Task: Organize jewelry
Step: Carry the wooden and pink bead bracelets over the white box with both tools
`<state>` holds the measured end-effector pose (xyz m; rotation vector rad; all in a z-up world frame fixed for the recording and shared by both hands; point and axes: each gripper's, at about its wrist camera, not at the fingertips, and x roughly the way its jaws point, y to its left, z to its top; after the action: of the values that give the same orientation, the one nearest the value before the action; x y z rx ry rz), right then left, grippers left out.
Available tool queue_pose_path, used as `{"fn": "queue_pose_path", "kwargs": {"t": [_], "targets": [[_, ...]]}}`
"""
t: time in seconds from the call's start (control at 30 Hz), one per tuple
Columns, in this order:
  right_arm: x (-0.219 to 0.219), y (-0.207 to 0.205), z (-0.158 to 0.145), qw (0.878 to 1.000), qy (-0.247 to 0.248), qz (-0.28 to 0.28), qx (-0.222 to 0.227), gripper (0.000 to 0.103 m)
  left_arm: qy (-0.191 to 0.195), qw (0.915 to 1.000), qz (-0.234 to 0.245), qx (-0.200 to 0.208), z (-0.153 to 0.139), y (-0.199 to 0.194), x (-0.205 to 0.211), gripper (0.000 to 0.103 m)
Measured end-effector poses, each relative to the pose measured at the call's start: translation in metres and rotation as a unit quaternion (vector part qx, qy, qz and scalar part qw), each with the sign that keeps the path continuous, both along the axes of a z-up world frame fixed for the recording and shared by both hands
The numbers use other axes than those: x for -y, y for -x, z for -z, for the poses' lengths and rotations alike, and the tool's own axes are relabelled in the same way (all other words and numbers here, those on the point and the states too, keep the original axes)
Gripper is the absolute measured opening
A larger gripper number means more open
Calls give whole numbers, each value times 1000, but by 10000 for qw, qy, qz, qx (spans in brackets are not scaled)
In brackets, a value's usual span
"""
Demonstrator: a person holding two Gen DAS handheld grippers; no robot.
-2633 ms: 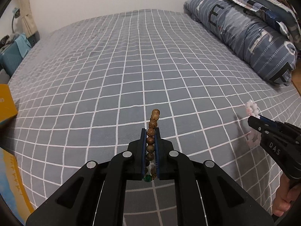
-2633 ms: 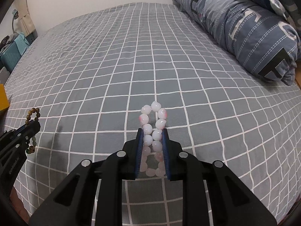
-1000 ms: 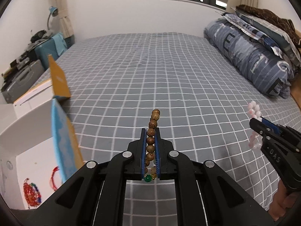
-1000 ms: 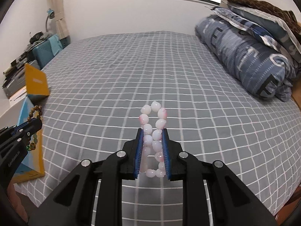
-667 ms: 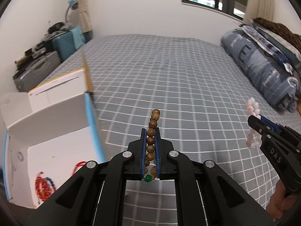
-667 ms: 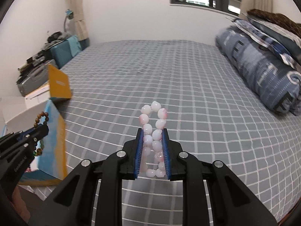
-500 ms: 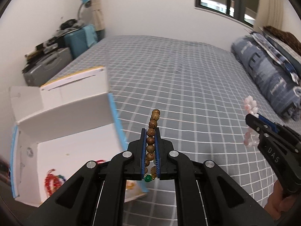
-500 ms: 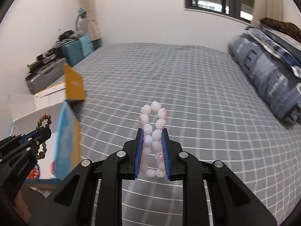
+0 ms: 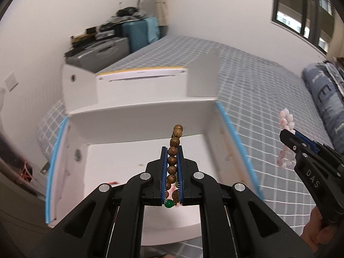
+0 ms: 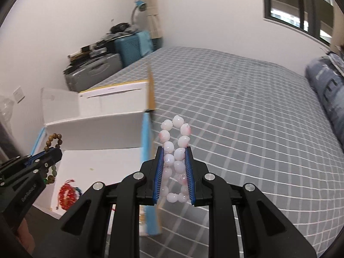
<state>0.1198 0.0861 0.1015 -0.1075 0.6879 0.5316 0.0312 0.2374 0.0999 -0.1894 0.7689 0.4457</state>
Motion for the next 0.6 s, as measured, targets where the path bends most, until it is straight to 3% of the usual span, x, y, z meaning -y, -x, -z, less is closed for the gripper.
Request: {"fn": "queue_pose_path", "kwargs": {"t": [0.4,0.6], "targets": [[-83,18,20,9975,231,-661,-54,19,140,9978,-614,-223,23,26,-68,7],[-96,5,45,9953,322,-729,-545,19,338,9956,-671,-560,51,23,-89,7]]}}
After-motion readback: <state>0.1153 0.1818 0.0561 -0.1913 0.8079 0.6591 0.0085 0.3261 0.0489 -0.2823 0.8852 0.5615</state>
